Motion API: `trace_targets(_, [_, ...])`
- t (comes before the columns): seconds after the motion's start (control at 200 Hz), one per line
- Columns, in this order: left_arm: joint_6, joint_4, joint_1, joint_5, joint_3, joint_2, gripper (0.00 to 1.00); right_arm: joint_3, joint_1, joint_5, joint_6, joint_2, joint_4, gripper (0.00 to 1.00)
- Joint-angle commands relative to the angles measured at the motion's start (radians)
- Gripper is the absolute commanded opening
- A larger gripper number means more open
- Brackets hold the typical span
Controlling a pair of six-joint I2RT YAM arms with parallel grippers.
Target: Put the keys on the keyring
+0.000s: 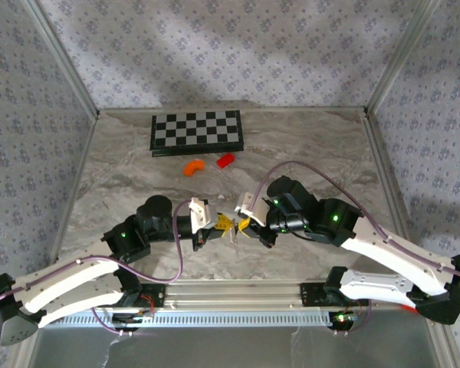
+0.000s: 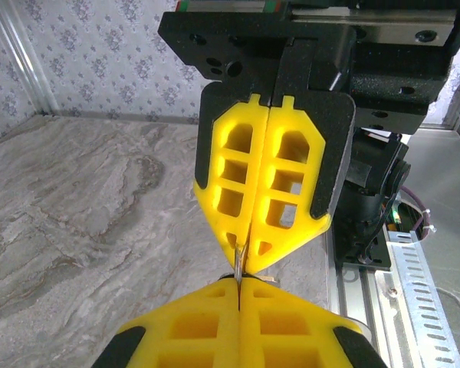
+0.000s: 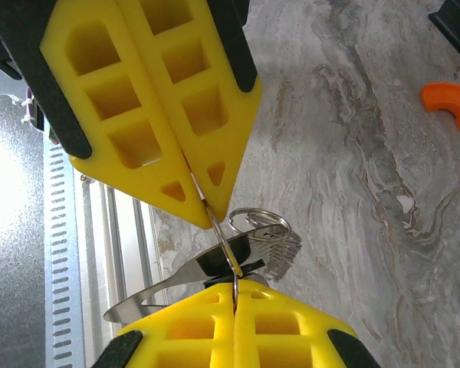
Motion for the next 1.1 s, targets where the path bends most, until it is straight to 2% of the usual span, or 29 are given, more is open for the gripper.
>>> trace_targets(0.0, [0.008,0.023,-0.007,0.012,0.017,-0.002,0.00,0.039,0.011,-0.029,0.001,0.000,0.033,0.00])
trace_targets(1.094, [0.004,0.022,-0.008,0.007,0.014,-0.015,0.00,0.033,0.015,0.010,0.011,-0.028,0.038,0.00])
